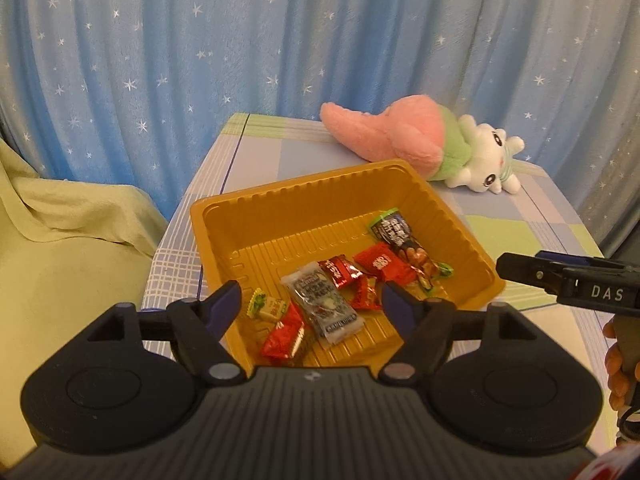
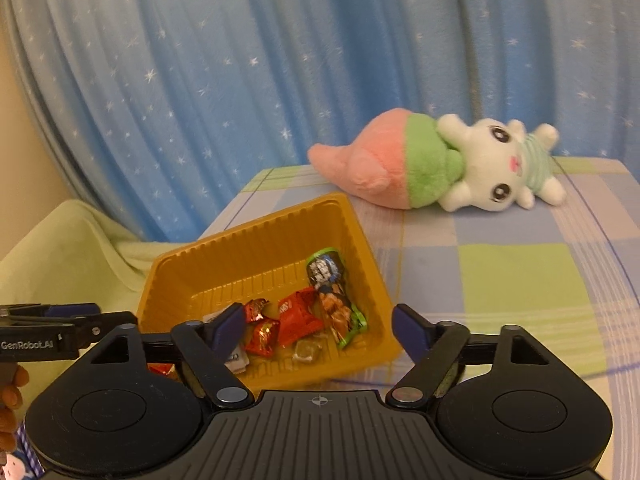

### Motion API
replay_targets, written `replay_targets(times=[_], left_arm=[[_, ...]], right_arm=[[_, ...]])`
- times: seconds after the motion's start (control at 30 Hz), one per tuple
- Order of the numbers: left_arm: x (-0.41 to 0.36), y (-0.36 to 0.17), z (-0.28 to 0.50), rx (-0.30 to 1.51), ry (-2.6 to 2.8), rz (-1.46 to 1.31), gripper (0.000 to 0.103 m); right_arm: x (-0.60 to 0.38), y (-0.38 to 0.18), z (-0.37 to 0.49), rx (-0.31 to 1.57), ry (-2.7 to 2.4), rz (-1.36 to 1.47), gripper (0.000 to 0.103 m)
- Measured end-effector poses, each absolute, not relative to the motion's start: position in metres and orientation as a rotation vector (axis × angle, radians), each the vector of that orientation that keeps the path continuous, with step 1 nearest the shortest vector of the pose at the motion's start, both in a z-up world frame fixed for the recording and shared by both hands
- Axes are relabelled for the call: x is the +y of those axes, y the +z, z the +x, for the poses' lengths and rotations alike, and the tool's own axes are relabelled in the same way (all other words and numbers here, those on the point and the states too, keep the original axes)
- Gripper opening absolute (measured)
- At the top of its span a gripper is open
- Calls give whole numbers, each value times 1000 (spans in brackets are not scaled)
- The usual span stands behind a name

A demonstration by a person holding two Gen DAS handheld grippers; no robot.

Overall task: Organize snacks
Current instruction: 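Open both tools to drop the snacks into the orange tray, then move both tools back toward the green and red loose candies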

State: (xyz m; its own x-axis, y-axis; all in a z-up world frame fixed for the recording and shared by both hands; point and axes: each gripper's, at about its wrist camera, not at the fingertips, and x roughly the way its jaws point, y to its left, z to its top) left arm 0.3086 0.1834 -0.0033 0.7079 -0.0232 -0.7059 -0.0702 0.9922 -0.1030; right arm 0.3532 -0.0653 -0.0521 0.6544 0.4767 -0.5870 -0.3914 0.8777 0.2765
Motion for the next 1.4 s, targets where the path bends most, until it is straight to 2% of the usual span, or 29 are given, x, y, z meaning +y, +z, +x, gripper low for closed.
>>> replay_targets(times=[0.53, 1.4], left_arm=[[148, 5, 240, 833, -3, -126, 77], [82, -30, 185, 983, -129, -87, 77]], right_arm=[[-111, -47, 273, 772, 411, 177, 84], [-144, -72, 202, 884, 396, 143, 84]])
